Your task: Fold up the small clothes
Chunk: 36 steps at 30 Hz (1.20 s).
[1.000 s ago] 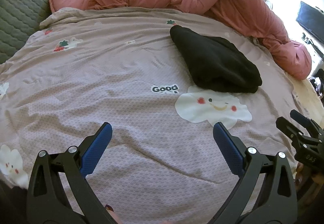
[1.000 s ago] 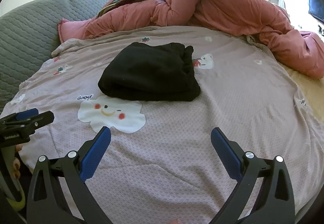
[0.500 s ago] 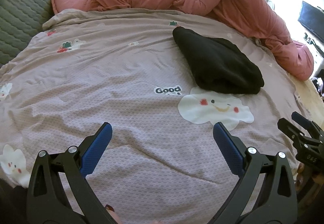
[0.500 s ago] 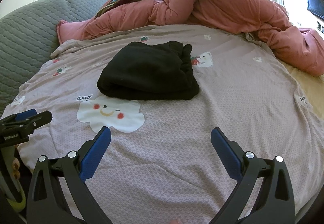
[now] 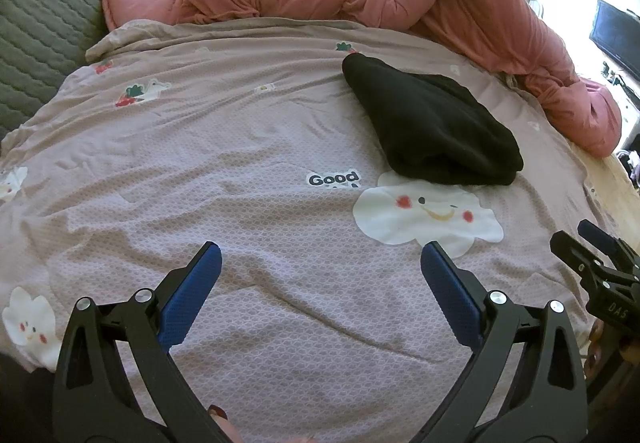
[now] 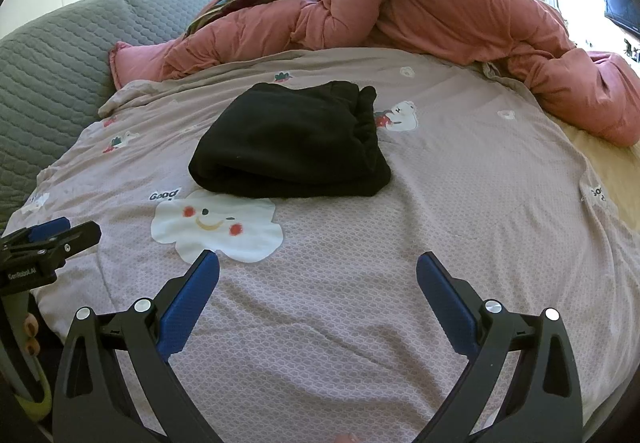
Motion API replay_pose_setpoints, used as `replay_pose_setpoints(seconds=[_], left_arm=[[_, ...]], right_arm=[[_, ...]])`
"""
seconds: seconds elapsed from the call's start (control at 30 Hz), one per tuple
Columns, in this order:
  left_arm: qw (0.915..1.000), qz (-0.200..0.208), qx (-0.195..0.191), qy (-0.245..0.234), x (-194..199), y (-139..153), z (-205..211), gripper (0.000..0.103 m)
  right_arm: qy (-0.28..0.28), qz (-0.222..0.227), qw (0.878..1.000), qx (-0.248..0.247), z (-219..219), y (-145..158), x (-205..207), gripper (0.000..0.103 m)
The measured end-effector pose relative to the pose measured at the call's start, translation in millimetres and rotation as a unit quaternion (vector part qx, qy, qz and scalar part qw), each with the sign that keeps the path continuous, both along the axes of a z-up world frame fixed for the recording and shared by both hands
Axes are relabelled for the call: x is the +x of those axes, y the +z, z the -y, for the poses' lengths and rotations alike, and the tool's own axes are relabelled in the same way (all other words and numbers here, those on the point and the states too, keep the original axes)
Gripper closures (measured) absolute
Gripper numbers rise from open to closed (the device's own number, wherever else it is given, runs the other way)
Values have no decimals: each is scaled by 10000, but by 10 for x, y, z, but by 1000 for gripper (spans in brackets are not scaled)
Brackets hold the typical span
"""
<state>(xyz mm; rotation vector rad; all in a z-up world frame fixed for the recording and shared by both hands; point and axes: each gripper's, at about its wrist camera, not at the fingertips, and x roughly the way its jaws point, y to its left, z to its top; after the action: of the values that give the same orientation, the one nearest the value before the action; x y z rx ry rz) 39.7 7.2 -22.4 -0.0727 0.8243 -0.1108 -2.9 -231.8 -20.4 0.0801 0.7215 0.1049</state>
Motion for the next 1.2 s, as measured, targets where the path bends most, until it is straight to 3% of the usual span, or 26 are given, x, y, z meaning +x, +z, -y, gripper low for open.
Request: replay_pose_setpoints(seconds=[0.93,1.2], left_arm=[[9999,-78,-24,-79,3,-23,4,10],[9998,-160,-80,-92,22,-53,-22,10]], right_arm=[[-100,-2,10000,4,47,11,5,5],[-375,105,9991,-172,151,41,-17,5]])
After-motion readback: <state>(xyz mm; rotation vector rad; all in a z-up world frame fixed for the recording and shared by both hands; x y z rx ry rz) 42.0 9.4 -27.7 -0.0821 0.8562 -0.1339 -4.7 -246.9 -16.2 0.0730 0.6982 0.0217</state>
